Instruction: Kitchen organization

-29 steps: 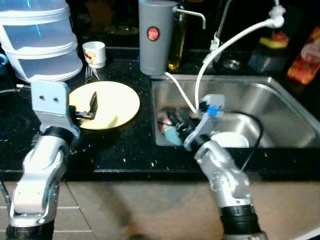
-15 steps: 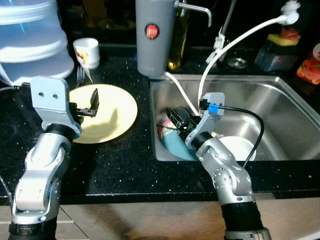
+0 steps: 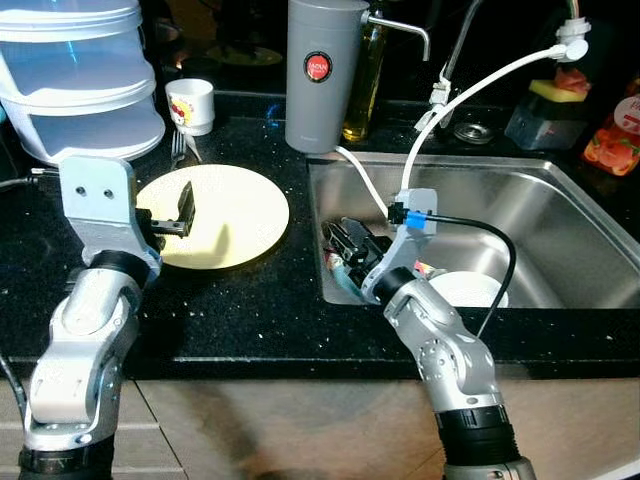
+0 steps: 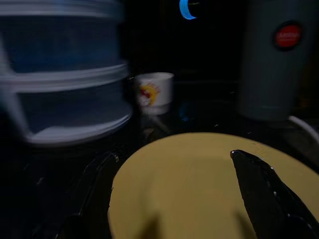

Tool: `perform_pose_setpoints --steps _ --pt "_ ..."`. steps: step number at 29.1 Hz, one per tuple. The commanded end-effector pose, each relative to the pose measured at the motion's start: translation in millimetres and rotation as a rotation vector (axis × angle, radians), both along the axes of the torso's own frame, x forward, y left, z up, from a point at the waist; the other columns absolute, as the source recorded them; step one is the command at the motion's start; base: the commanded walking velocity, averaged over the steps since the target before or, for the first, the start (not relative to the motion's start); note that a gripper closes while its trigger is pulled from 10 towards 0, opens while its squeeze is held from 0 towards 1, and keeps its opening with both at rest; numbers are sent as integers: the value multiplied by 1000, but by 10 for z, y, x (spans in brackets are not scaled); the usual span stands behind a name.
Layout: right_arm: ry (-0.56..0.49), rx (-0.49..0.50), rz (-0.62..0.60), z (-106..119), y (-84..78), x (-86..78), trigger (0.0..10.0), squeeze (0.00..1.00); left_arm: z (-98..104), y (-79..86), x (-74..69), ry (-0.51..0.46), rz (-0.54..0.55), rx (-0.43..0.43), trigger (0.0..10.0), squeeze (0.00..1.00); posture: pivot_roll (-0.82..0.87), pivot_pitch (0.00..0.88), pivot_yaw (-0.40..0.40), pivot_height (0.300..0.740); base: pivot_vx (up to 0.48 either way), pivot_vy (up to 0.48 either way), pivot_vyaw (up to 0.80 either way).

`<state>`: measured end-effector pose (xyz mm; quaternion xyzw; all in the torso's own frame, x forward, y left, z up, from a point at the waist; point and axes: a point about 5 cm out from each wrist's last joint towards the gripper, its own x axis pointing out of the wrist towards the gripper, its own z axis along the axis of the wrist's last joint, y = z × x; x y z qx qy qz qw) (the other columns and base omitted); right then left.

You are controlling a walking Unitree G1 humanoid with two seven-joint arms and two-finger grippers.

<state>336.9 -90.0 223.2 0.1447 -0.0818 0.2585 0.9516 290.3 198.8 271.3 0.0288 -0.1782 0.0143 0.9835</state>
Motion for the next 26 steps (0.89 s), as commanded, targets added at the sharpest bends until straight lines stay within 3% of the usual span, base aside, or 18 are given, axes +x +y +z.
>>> perform_pose_setpoints --steps 1,12,13,17,18,22,25,26 --pt "14 -9 -2 -25 -36 -11 10000 0 6 -13 -8 8 -6 -25 10000 0 41 141 -28 740 0 0 0" --pt "20 -14 9 -20 -7 -10 10000 0 -1 79 16 52 53 47 10000 0 39 138 -34 740 0 0 0" --pt "24 -23 6 -19 -3 -3 10000 0 -38 195 55 129 122 68 10000 0 38 135 -36 740 0 0 0" --pt "31 -34 1 -28 -3 11 10000 0 -26 303 89 178 168 71 10000 0 41 130 -38 740 0 0 0" --pt "33 -37 1 -31 -3 14 10000 0 -6 330 97 180 180 60 10000 1000 41 130 -38 740 0 0 0" --pt "31 -41 6 -27 9 18 10000 0 42 513 133 211 265 -41 10000 1000 41 125 -35 740 0 0 0" --pt "28 -41 8 -23 11 15 10000 0 -10 563 150 261 248 -87 10000 1000 42 117 -30 740 0 0 0" --pt "27 -32 11 -15 9 11 10000 0 -83 607 163 298 223 -172 10000 914 40 111 -29 740 0 0 0"
